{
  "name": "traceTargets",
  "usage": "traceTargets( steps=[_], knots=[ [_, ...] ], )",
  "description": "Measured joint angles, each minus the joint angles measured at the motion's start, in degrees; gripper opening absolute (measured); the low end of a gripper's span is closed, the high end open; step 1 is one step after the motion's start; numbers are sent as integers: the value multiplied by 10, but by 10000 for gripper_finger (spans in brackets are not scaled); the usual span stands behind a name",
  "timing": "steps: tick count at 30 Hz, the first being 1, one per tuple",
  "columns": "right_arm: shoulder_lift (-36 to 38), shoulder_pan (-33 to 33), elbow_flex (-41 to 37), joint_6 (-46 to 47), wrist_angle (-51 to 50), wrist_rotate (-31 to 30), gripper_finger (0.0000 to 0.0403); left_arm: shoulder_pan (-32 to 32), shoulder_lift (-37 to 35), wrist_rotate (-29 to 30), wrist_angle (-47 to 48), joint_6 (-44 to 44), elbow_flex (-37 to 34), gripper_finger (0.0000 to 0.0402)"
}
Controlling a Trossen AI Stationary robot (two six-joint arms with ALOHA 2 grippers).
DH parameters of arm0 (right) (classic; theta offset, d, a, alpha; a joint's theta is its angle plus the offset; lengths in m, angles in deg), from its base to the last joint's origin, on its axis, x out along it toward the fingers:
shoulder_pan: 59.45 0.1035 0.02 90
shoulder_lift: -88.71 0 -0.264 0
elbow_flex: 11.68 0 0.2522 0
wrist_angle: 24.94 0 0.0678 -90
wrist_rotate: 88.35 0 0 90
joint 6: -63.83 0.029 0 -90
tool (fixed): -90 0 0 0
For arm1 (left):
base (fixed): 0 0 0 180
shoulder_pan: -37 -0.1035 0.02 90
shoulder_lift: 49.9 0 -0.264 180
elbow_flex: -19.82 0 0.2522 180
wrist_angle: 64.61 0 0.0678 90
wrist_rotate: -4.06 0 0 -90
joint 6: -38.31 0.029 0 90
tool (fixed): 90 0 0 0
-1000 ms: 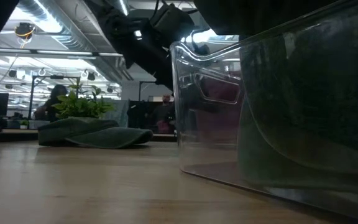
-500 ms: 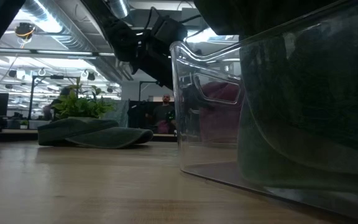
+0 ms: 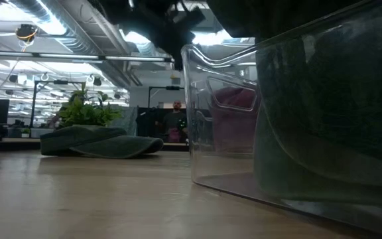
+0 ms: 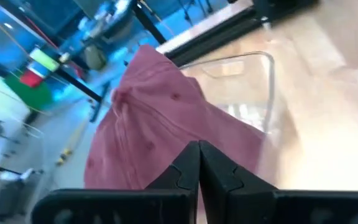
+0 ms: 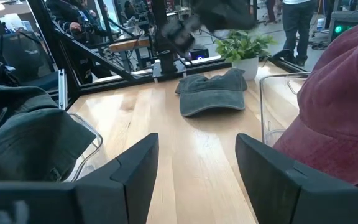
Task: Pick & Place hat
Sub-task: Put the black cap into the bottom transparent bin
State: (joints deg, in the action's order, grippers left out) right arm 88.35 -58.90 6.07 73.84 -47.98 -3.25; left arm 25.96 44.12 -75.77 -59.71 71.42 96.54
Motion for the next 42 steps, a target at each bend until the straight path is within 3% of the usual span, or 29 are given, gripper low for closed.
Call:
traceTargets(
  steps=[12,17,24,31,33,38,42],
  knots=[
    [0,0,0,0,0,0,213,26,-127,-12,303,-135,0,1],
    [0,0,0,0,0,0,213,47,-152,-15,417,-145,0,2],
    [0,0,0,0,0,0,213,89,-166,-109,491,-75,0,2],
    [0,0,0,0,0,0,213,123,-167,-112,527,-69,-39,2],
    [0,0,0,0,0,0,213,130,-174,-93,523,-68,-59,2],
    [0,0,0,0,0,0,213,119,-185,32,516,-69,-114,1],
    [0,0,0,0,0,0,213,87,-181,56,488,-108,-146,2]
  ],
)
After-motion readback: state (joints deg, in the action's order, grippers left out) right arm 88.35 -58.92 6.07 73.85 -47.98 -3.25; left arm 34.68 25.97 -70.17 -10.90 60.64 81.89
